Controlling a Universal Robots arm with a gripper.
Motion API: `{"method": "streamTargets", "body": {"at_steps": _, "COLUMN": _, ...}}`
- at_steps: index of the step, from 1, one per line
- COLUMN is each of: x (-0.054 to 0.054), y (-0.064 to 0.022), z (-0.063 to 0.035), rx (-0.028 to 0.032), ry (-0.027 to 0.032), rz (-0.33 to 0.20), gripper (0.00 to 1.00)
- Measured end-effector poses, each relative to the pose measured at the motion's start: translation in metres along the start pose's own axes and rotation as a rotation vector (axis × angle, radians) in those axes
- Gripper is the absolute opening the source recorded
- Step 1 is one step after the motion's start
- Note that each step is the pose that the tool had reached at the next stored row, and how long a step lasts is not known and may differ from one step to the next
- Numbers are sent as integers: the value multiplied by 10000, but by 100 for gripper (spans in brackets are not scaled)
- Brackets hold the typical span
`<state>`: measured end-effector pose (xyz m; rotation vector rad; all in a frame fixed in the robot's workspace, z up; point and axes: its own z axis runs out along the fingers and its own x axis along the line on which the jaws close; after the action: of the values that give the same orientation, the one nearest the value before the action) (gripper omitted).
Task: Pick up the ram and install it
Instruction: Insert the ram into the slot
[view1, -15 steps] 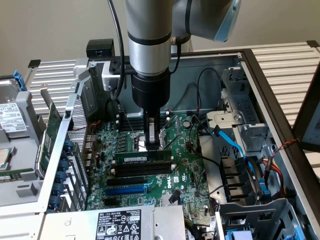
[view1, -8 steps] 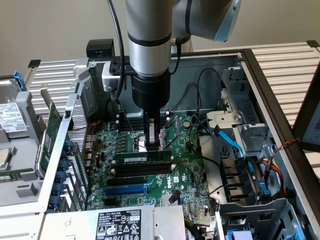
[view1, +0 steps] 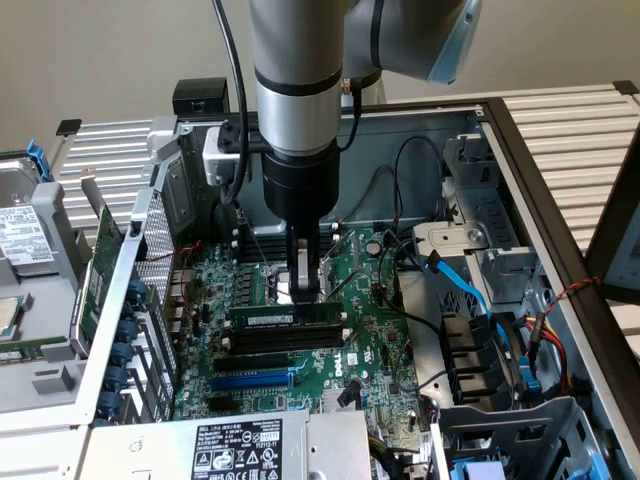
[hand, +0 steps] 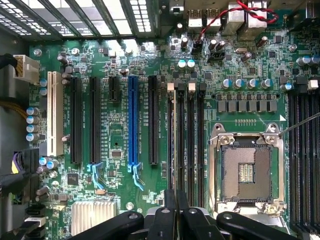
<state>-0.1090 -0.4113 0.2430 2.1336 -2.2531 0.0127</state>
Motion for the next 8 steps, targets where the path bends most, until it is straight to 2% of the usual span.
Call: {"method": "streamTargets", "body": {"at_steps": 8, "x": 30, "y": 0, "z": 8, "rx": 4, "ry": -79, "rz": 1, "gripper": 13}}
